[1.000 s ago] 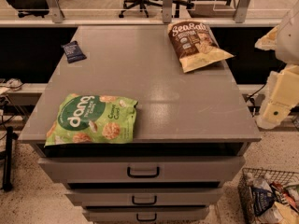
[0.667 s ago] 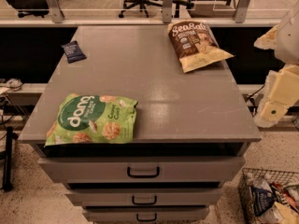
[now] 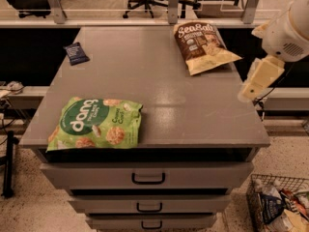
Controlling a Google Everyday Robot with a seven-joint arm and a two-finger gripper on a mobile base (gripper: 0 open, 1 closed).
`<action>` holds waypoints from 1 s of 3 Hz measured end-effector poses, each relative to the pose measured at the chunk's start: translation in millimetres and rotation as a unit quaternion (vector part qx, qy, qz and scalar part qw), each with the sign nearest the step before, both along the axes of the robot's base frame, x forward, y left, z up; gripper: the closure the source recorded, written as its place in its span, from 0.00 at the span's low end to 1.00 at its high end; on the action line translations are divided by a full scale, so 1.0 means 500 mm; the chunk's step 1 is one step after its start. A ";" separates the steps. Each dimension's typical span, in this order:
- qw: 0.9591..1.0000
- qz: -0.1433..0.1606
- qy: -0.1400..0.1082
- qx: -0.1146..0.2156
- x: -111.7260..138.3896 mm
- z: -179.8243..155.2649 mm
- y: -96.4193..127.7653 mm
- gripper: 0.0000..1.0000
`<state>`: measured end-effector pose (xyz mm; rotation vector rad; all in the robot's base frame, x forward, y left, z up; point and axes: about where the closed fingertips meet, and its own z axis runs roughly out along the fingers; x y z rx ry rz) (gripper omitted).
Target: Move brown chip bag near rxbar blueberry
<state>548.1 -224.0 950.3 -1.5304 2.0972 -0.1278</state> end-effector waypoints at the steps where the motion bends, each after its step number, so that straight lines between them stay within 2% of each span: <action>1: 0.997 -0.021 -0.058 0.040 0.145 -0.007 -0.008 0.00; 2: 0.992 -0.037 -0.086 0.082 0.259 -0.025 -0.001 0.00; 3: 0.985 -0.060 -0.078 0.144 0.356 -0.061 0.017 0.00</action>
Offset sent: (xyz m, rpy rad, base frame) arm 0.2098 0.0044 -0.0289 0.2986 -0.2311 -0.1317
